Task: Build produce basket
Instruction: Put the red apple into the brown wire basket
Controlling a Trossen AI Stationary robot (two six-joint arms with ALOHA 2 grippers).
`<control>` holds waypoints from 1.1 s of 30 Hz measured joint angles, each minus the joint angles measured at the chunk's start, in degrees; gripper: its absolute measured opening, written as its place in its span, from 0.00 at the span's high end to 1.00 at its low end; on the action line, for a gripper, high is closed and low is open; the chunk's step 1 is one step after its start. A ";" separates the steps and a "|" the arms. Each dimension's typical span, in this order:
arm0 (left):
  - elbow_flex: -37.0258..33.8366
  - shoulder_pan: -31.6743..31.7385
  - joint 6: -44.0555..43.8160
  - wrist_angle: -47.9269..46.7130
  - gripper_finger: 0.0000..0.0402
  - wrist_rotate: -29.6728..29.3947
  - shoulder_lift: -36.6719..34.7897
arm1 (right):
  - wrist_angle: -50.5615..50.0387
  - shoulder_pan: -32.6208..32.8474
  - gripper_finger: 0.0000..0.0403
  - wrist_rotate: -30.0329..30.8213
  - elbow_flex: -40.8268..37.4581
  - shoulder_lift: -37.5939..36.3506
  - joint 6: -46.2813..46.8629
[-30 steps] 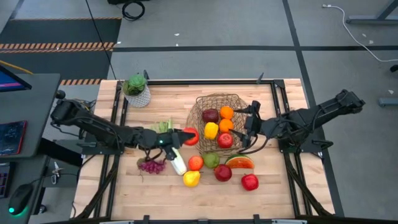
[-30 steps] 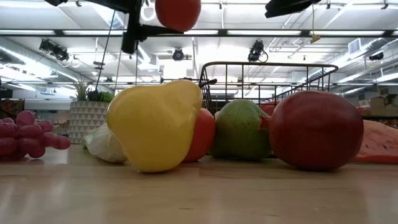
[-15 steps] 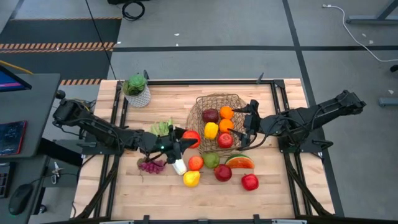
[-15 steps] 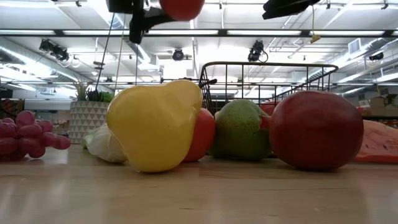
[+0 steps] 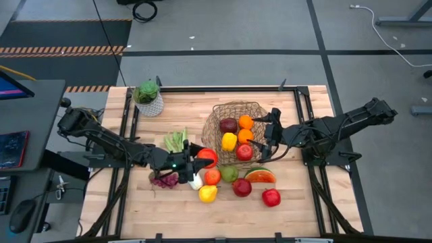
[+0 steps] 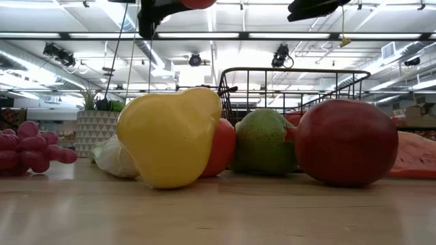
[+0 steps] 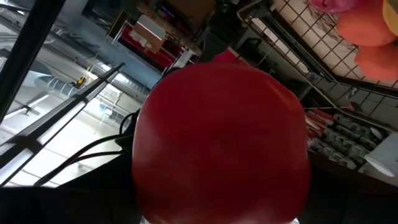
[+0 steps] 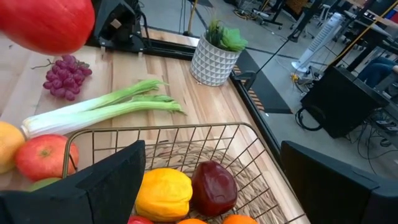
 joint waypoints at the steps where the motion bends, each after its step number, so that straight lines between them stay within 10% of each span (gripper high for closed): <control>1: 0.00 0.01 0.00 0.02 0.22 -0.01 0.00 | 0.00 0.00 0.07 0.00 0.00 0.00 0.00; 9: 0.00 0.04 -4.85 0.05 0.22 -0.01 0.00 | 0.00 0.00 0.07 0.00 0.00 0.00 0.02; 23: 0.00 9.68 -77.00 0.52 0.22 -5.09 0.00 | 0.44 0.00 0.07 0.00 0.02 0.00 0.07; 33: -0.02 12.57 -90.01 0.45 0.22 -11.18 -0.01 | 0.44 0.00 0.07 -0.34 0.02 0.00 0.09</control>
